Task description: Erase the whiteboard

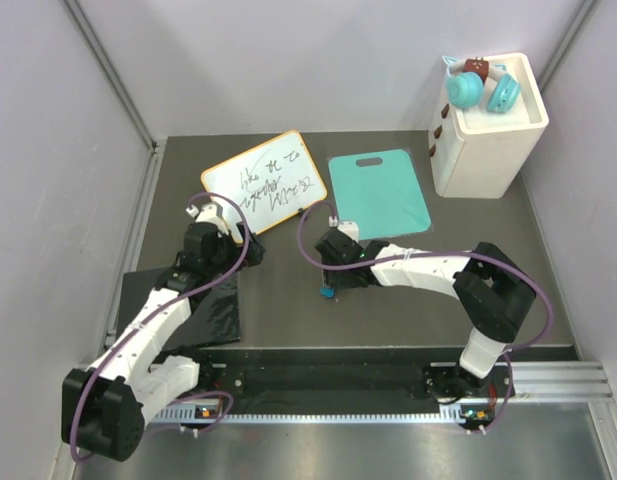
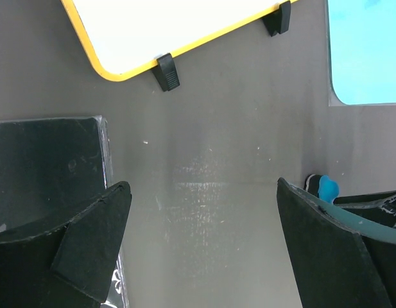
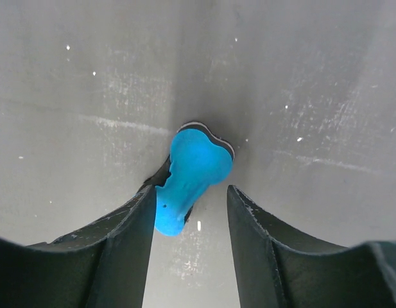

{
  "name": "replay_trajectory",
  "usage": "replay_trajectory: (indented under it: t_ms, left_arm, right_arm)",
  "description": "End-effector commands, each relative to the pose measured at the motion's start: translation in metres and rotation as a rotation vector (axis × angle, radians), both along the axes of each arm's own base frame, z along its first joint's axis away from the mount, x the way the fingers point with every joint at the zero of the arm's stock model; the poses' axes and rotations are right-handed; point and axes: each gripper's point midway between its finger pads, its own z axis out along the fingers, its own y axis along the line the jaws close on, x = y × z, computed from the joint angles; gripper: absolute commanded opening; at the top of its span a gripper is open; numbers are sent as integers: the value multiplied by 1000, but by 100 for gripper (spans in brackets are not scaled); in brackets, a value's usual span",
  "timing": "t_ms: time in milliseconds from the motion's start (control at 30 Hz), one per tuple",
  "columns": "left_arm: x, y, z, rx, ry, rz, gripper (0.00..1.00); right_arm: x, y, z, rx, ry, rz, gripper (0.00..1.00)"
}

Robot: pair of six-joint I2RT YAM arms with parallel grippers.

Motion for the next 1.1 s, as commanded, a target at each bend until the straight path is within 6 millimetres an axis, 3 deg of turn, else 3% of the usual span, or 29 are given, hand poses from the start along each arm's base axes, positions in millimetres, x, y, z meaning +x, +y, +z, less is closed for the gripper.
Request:
replay_trajectory:
  t_ms: [0,467,733,1067]
  left_arm:
    - [2,-2,-1,-5,-13,-13,99]
    - [-3,0,-12,11,7,-22,99]
    - [-5,-1,-9,6,-2,-32,99]
    - [-8,0,-11,13,-3,-35,99]
  right_arm:
    - [4,11,20,17,-46,-11,49]
    - [4,32,19,71,-4,-55,47]
    - [6,34,4,24,33,-81,47]
    - [11,20,-10,-87,28,-106,44]
